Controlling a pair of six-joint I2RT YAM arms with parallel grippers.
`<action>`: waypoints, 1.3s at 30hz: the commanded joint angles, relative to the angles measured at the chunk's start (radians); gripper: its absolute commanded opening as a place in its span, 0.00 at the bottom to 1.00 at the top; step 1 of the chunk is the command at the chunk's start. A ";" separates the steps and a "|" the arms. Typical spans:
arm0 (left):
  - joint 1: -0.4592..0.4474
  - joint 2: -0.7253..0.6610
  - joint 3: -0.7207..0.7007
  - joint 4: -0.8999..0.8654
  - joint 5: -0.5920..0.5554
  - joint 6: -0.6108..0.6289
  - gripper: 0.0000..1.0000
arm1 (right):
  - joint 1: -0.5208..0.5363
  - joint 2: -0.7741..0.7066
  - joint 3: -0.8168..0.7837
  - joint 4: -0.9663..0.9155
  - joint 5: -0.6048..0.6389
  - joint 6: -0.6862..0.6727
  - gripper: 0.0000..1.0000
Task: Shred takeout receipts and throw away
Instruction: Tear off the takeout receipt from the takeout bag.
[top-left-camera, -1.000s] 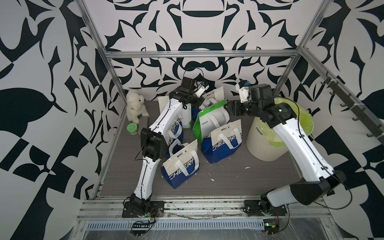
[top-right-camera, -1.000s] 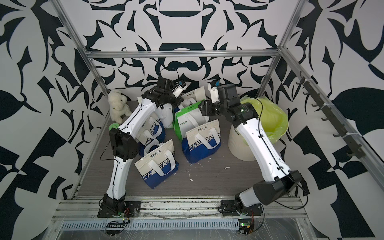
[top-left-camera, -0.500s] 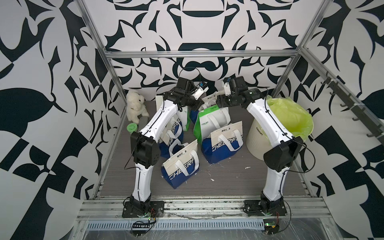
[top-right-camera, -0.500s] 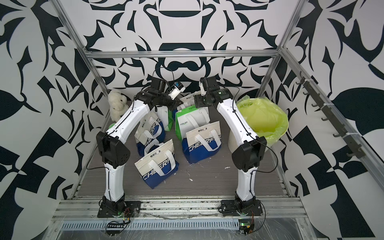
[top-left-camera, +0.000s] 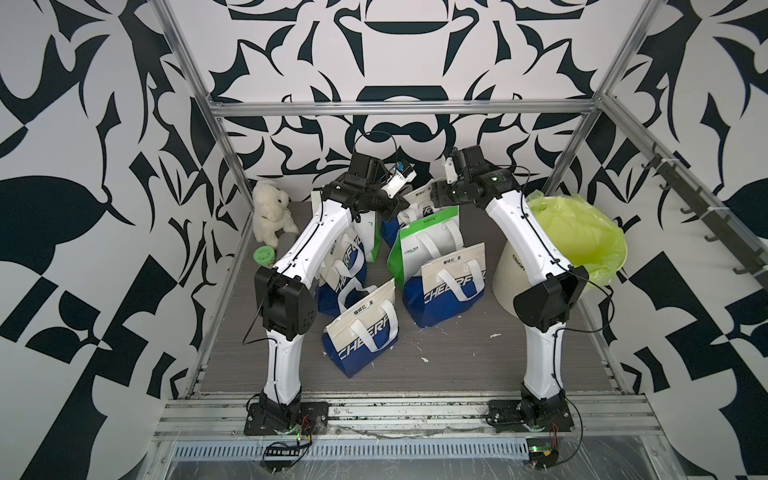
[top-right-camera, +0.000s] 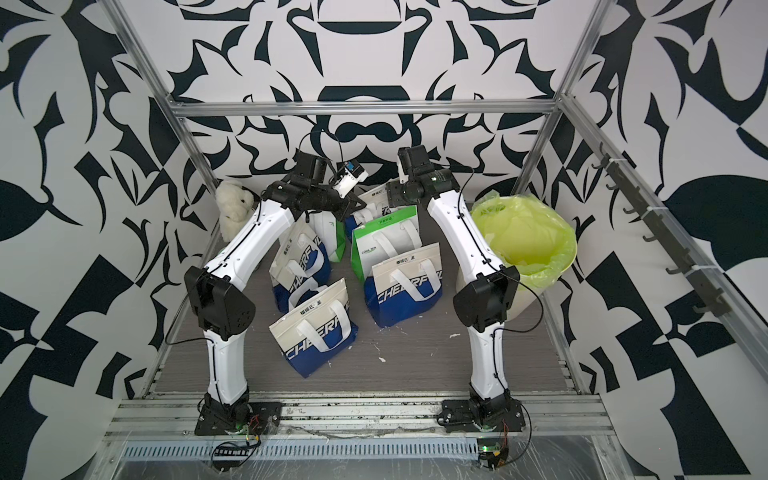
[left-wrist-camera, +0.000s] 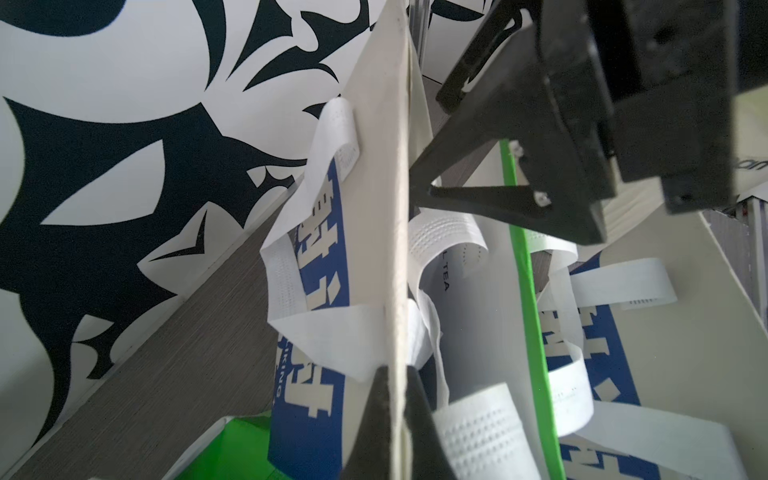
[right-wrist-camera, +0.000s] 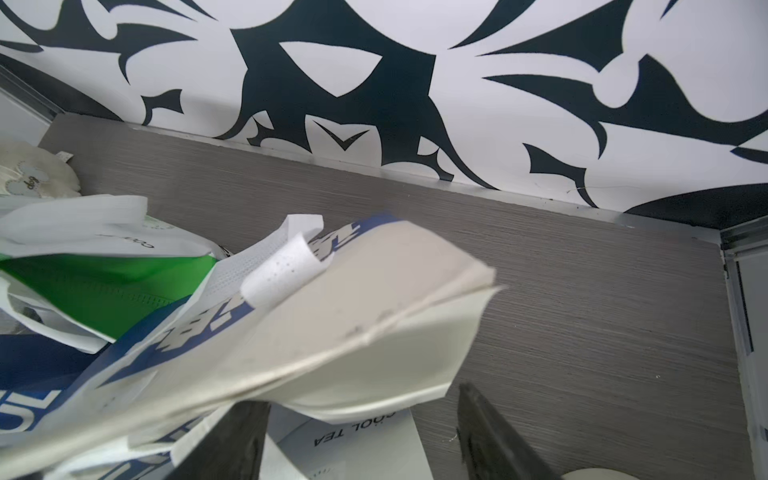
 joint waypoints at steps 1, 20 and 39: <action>0.000 -0.064 -0.004 0.032 0.058 -0.005 0.00 | 0.005 -0.011 0.058 0.013 0.021 -0.011 0.68; -0.002 -0.092 -0.072 0.018 0.033 0.015 0.00 | 0.004 0.022 0.141 0.042 0.195 -0.118 0.00; -0.003 -0.081 -0.101 0.021 -0.018 0.010 0.00 | -0.069 -0.009 0.137 -0.022 0.289 -0.130 0.00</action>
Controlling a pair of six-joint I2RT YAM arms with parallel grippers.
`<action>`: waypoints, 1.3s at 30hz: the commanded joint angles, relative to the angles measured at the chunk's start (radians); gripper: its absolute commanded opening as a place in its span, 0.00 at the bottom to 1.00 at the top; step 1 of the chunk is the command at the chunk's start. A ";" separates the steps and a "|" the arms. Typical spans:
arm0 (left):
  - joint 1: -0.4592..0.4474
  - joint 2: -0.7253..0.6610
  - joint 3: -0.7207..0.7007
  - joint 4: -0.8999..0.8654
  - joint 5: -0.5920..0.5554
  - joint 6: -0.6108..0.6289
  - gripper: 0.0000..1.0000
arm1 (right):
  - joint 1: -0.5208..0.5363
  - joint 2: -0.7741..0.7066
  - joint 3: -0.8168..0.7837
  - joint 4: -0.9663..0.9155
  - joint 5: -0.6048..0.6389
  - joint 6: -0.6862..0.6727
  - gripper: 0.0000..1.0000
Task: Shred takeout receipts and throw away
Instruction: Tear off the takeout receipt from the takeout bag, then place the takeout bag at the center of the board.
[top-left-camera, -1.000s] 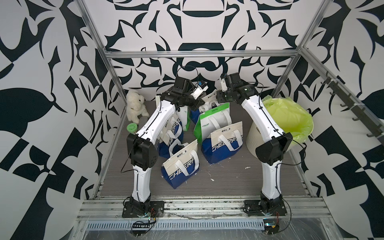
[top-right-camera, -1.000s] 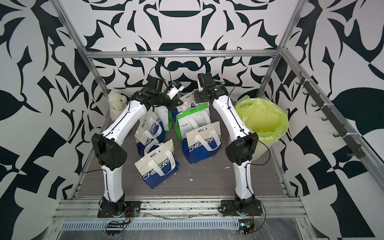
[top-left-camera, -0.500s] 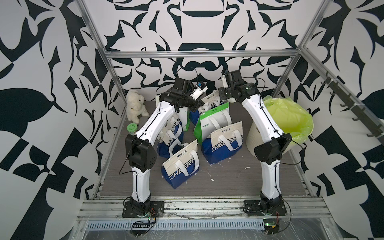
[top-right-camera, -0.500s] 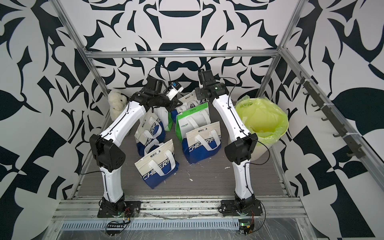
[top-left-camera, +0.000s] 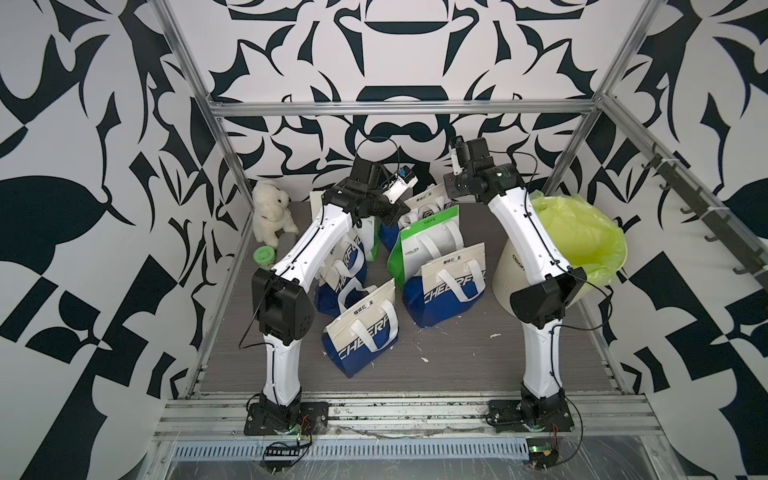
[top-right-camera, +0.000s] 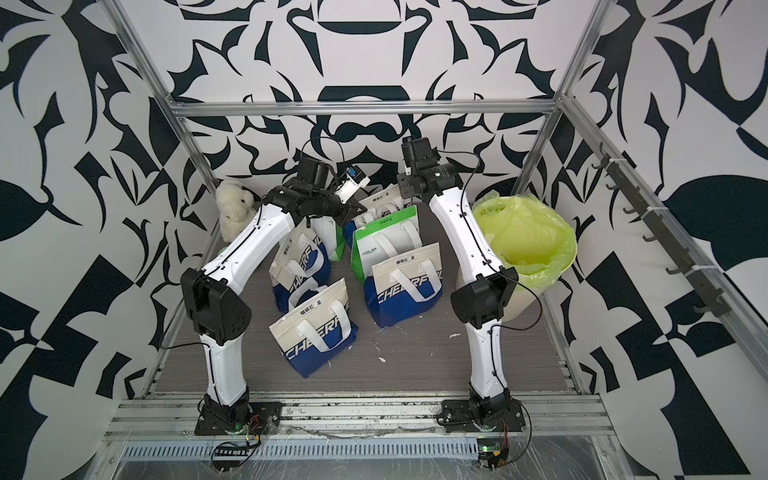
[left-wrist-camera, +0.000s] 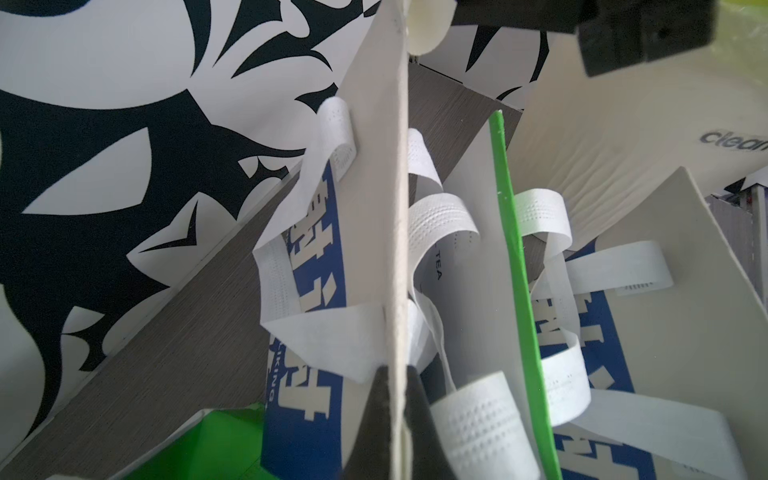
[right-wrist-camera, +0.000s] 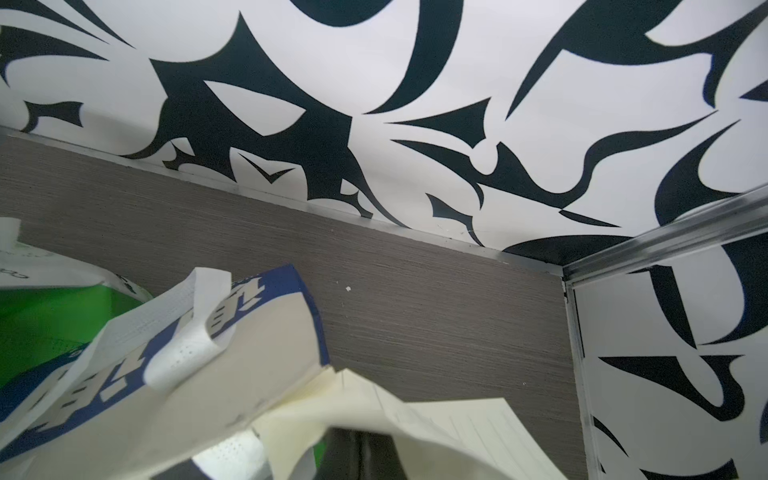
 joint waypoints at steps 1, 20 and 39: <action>0.005 -0.033 -0.008 -0.011 0.006 0.005 0.00 | -0.047 -0.045 0.010 0.006 0.075 0.015 0.00; 0.005 0.085 0.106 0.085 -0.170 -0.069 0.83 | -0.080 -0.178 -0.014 -0.116 -0.168 0.160 0.00; -0.044 -0.245 -0.260 0.366 0.340 -0.241 0.86 | -0.059 -0.664 -0.603 0.148 -0.657 0.363 0.00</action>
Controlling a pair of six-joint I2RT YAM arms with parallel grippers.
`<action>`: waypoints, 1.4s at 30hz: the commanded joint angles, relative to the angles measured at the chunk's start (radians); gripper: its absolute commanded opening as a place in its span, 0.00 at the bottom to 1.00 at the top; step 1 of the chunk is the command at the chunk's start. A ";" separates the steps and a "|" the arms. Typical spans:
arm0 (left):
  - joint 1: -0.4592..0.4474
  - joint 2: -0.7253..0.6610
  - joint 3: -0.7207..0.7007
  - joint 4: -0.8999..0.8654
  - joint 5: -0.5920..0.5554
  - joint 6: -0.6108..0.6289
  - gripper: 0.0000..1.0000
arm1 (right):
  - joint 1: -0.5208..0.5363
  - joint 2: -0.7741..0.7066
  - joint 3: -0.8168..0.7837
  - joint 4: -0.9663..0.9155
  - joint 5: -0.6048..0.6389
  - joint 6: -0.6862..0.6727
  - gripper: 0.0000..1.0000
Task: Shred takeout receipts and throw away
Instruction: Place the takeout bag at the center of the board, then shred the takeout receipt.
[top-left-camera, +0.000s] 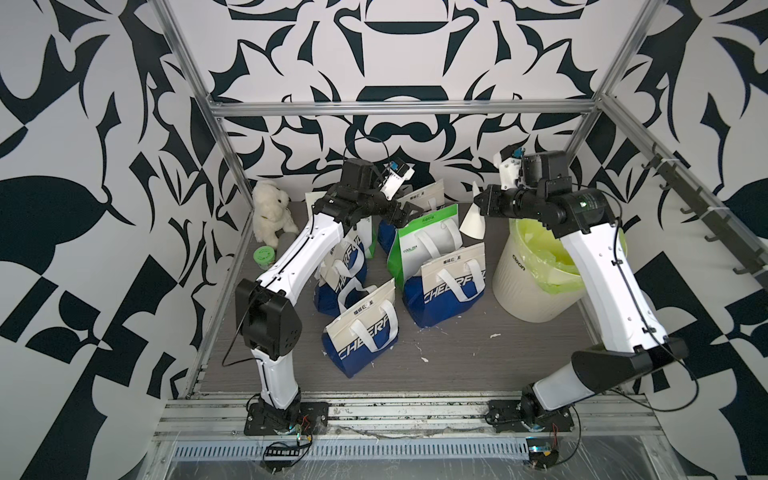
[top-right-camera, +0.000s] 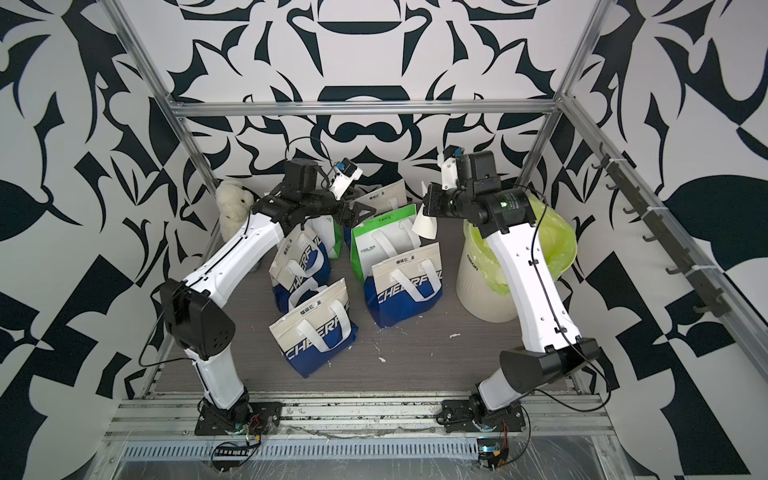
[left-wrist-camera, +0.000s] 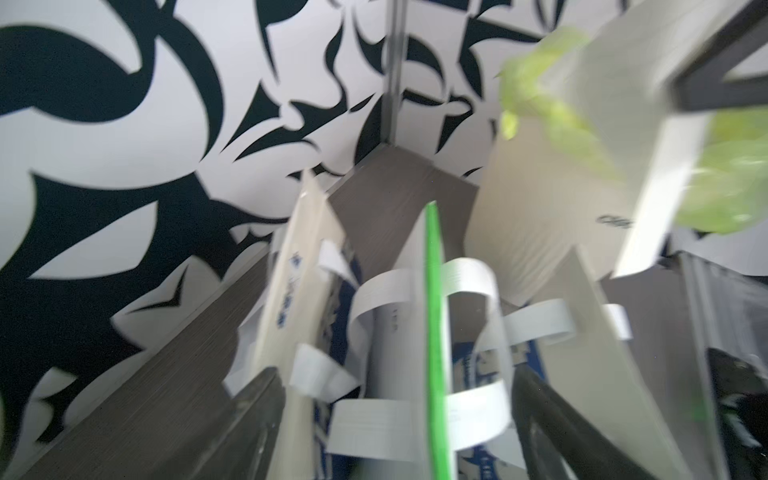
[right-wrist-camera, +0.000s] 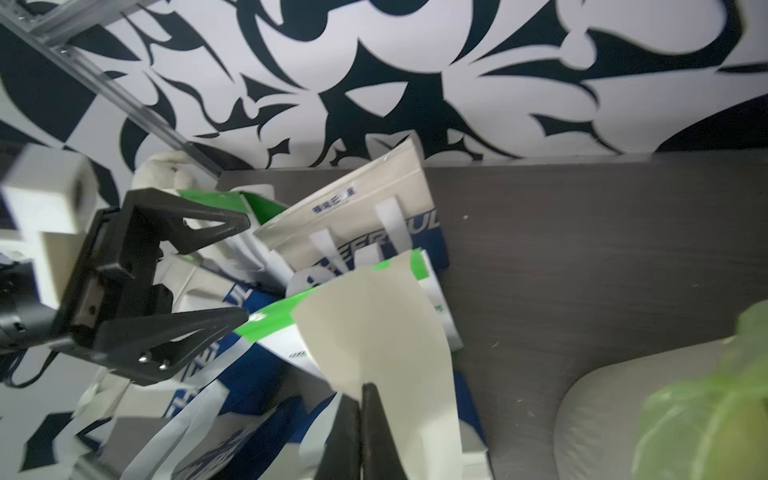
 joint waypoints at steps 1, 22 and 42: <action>-0.044 -0.089 -0.063 0.078 0.186 -0.076 0.86 | 0.032 -0.080 -0.078 0.125 -0.131 0.049 0.00; -0.220 -0.139 -0.152 0.000 0.004 -0.134 0.72 | 0.142 -0.145 -0.135 0.161 -0.084 0.042 0.00; -0.244 -0.131 -0.142 -0.084 0.025 -0.165 0.00 | 0.158 -0.172 -0.169 0.150 0.066 0.055 0.61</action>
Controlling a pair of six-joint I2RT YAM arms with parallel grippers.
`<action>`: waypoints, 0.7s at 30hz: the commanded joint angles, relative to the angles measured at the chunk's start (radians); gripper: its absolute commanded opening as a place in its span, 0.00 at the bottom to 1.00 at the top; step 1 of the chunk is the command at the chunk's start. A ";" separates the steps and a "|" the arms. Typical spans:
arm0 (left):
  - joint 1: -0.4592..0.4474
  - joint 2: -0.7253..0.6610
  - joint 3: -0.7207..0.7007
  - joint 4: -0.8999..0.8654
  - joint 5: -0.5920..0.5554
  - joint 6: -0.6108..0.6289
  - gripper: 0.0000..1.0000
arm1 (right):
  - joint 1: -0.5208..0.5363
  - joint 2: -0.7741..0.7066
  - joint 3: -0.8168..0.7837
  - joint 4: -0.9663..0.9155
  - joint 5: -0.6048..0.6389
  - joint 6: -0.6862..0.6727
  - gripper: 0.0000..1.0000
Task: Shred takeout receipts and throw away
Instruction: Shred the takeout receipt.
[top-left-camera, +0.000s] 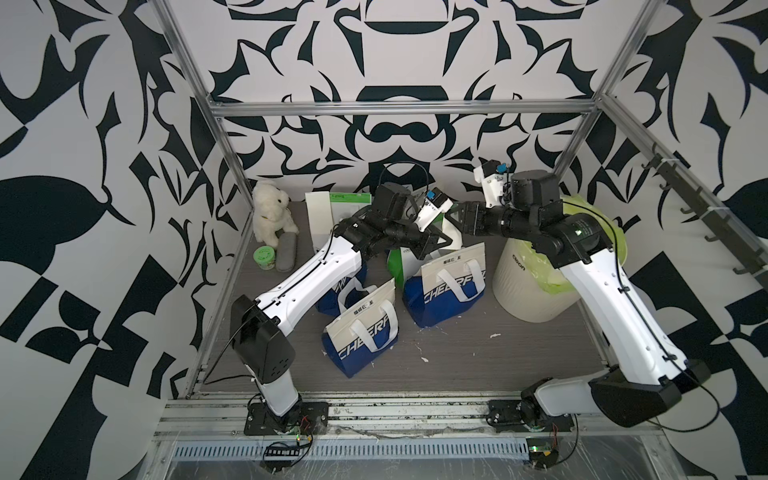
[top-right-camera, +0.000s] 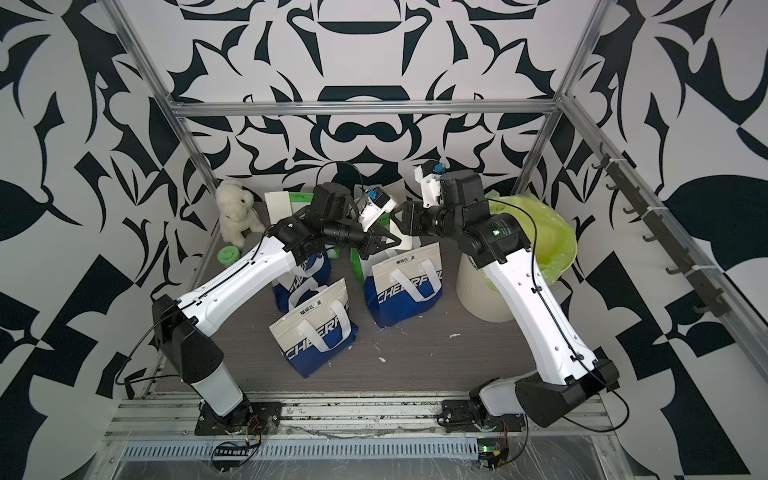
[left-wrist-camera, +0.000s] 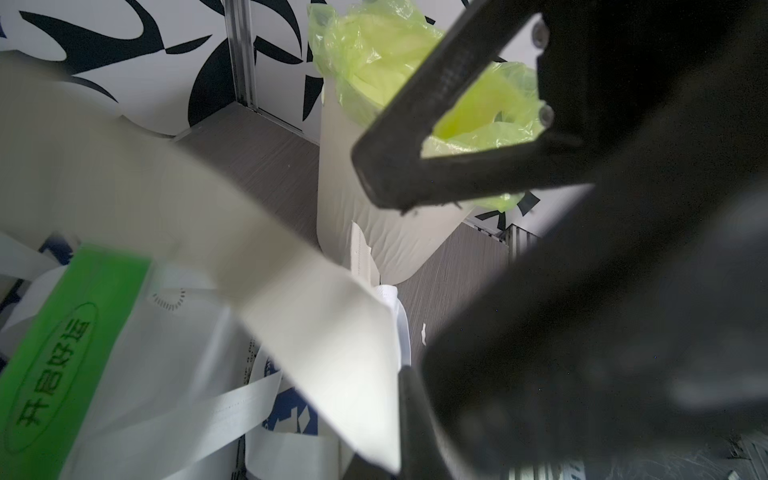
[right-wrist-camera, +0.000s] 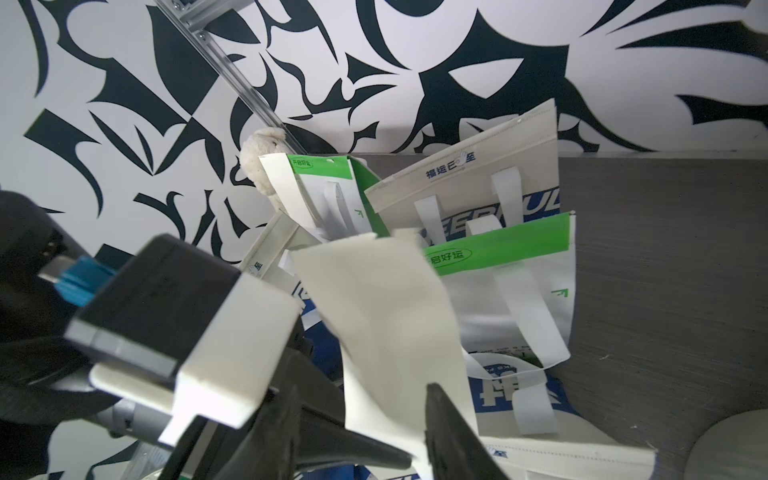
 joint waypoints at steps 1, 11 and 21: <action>0.000 -0.050 -0.040 -0.022 0.026 0.019 0.00 | -0.006 -0.055 -0.002 0.006 0.094 -0.035 0.65; 0.001 -0.236 -0.271 0.047 0.152 0.113 0.00 | -0.390 -0.126 -0.298 0.388 -0.706 0.100 0.72; 0.001 -0.253 -0.295 0.071 0.206 0.106 0.00 | -0.291 -0.123 -0.487 0.732 -0.972 0.250 0.67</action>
